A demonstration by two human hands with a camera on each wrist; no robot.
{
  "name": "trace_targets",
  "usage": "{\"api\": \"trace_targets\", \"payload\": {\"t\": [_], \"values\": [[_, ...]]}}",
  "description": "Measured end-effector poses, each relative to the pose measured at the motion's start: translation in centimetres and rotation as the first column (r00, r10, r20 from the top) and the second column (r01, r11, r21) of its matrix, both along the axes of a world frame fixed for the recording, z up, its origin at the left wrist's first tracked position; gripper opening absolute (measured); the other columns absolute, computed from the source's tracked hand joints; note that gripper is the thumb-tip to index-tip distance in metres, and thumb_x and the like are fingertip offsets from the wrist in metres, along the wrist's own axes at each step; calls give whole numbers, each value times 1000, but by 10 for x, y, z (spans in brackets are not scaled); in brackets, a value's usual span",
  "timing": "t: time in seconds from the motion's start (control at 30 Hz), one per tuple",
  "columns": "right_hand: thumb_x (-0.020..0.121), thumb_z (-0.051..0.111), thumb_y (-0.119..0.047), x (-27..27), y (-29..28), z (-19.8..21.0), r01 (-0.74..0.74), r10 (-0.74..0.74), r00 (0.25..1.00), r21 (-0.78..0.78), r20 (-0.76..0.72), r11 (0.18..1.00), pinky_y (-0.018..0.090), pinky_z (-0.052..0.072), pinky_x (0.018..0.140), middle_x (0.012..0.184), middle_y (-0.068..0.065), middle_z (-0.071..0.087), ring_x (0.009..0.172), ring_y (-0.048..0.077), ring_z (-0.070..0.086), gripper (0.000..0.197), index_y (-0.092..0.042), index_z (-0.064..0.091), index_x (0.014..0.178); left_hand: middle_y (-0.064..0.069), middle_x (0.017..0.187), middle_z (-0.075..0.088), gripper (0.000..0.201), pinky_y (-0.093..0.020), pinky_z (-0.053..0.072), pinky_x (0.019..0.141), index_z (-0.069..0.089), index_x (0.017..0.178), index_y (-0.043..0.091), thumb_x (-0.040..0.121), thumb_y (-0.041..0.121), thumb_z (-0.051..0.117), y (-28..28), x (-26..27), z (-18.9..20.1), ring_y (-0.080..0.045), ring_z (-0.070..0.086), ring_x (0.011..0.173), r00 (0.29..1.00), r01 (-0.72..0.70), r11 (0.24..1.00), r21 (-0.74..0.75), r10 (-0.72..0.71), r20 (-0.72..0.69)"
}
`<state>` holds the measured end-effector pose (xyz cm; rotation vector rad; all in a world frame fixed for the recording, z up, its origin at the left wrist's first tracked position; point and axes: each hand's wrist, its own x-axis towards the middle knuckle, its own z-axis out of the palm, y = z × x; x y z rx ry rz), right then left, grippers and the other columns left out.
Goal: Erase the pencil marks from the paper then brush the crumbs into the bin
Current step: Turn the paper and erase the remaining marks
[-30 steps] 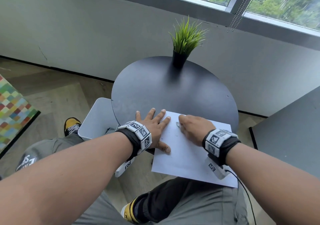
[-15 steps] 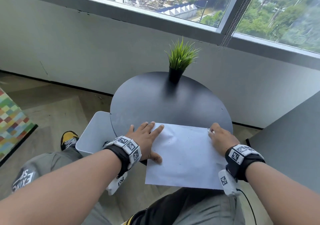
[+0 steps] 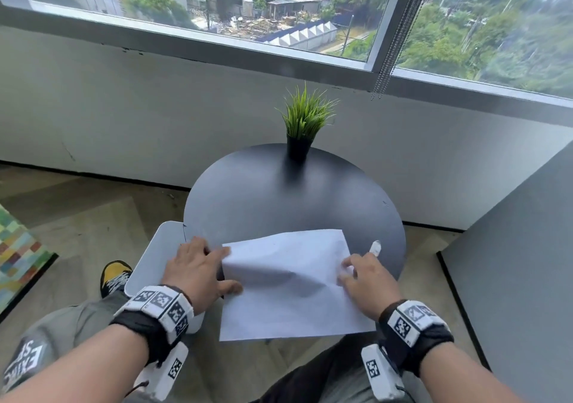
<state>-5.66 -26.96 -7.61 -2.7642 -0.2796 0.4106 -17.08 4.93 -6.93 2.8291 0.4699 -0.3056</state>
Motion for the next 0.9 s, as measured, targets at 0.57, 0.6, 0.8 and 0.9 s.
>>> {"api": "trace_targets", "payload": {"t": [0.57, 0.6, 0.8, 0.9], "values": [[92, 49, -40, -26, 36, 1, -182, 182, 982, -8, 38, 983, 34, 42, 95, 110, -6, 35, 109, 18, 41, 38, -39, 47, 130, -18, 84, 73, 30, -31, 55, 50, 60, 105, -1, 96, 25, 70, 37, -11, 11, -31, 69, 60, 787, -507, 202, -838, 505, -354], [92, 49, -41, -27, 37, 1, -194, 194, 981, -6, 28, 981, 34, 43, 94, 110, -7, 35, 108, 17, 41, 38, -40, 47, 129, -16, 82, 73, 29, -28, 53, 46, 62, 110, -1, 96, 24, 69, 37, -12, 12, -27, 67, 57, 797, -496, 212, -842, 496, -345], [91, 64, -32, -3, 35, 19, 110, -54, 986, 378, -156, 919, 33, 50, 76, 100, 1, 54, 81, 16, 57, 38, -26, 51, 126, -5, 72, 67, 11, -35, 50, 64, 74, 87, 17, 89, 28, 76, 46, 0, 43, -17, 55, 64, 939, -106, 574, -812, 325, 108], [90, 69, -28, 18, 27, 40, 391, -217, 917, 648, -335, 653, 31, 46, 62, 104, 5, 56, 77, 20, 57, 41, -25, 49, 125, -14, 92, 72, 11, -35, 50, 80, 75, 93, 4, 90, 14, 75, 43, 10, 69, -21, 59, 84, 906, 68, 425, -903, 353, 234]]}}
